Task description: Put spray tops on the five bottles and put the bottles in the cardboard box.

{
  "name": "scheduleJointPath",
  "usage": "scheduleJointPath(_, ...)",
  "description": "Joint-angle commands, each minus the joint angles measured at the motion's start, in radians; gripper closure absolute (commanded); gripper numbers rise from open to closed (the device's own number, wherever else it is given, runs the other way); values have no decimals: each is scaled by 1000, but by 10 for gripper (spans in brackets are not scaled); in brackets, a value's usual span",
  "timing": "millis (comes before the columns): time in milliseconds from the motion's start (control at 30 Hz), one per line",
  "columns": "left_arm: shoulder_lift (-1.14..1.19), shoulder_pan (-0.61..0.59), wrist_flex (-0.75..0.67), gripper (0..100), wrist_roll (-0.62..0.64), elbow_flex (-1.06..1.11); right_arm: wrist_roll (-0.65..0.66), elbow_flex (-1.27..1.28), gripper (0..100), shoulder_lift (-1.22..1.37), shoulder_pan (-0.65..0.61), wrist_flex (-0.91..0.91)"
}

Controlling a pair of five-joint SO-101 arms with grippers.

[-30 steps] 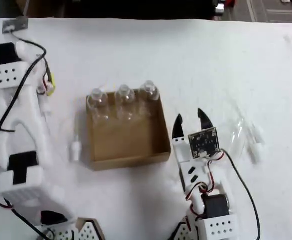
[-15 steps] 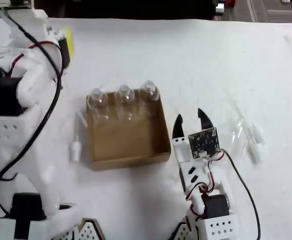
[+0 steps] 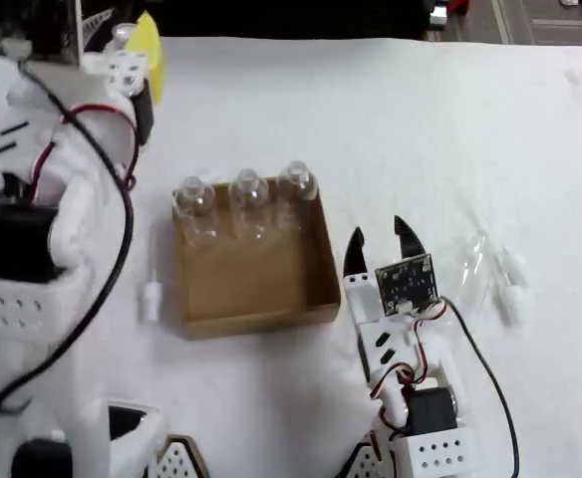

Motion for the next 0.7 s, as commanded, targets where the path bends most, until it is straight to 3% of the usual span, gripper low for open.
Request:
scheduleJointPath(0,-246,10,-308,976,-12,334,12,8,832,-2,-1,-18)
scheduleJointPath(133,-358,18,-672,976,-74,623,12,8,832,-2,-1,-18)
scheduleJointPath(233,-360,18,-865,976,-78,775,12,8,832,-2,-1,-18)
scheduleJointPath(667,-364,65,-933,976,-123,945,12,8,832,-1,-1,-18)
